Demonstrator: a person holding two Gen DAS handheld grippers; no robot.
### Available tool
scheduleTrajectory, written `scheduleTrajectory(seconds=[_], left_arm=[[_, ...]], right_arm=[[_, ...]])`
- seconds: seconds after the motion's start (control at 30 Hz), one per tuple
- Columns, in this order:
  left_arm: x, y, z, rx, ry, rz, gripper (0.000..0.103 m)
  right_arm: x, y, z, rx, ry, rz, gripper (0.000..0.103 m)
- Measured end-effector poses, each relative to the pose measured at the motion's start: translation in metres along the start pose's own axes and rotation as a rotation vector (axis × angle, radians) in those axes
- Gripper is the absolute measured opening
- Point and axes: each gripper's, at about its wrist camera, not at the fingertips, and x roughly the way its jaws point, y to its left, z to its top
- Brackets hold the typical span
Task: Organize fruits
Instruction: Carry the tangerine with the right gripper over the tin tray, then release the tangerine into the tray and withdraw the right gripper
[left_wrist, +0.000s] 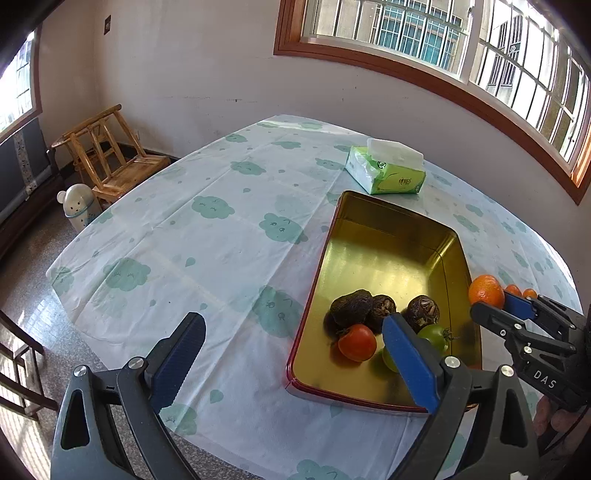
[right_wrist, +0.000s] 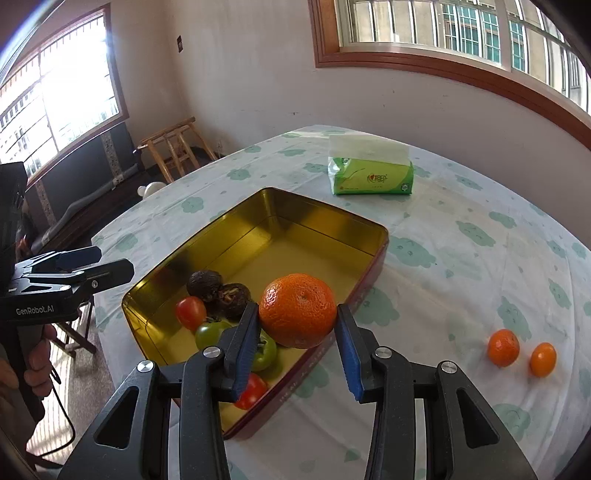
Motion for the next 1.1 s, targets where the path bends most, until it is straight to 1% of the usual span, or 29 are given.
scheduleTrajectory(seconds=[0.17,0.3,0.53,0.8,0.83,0.87,0.97,1.1], left_arm=[[-0.002,0.012,-0.003,-0.022,0.004,0.020,0.095],[0.000,0.018,-0.004,-0.035,0.009,0.027,0.095],[0.004,0.017,-0.005,-0.032,0.021,0.022,0.095],[0.007,0.014,-0.007,-0.027,0.034,0.022,0.095],[0.007,0.014,-0.007,-0.026,0.034,0.021,0.095],[0.007,0.013,-0.007,-0.024,0.035,0.022,0.095],[0.007,0.010,-0.007,-0.018,0.036,0.022,0.095],[0.007,0.003,-0.006,-0.007,0.038,0.020,0.095]], right_arm=[[0.024,0.026,0.002,-0.052,0.037,0.036,0.042],[0.038,0.035,0.002,-0.073,0.063,0.041,0.042],[0.052,0.037,-0.001,-0.082,0.094,0.034,0.042],[0.054,0.035,-0.001,-0.068,0.095,0.040,0.043],[0.054,0.035,-0.001,-0.067,0.094,0.037,0.044],[0.053,0.035,-0.001,-0.065,0.092,0.034,0.047],[0.049,0.033,-0.001,-0.060,0.076,0.041,0.058],[0.034,0.029,0.000,-0.046,0.036,0.048,0.061]])
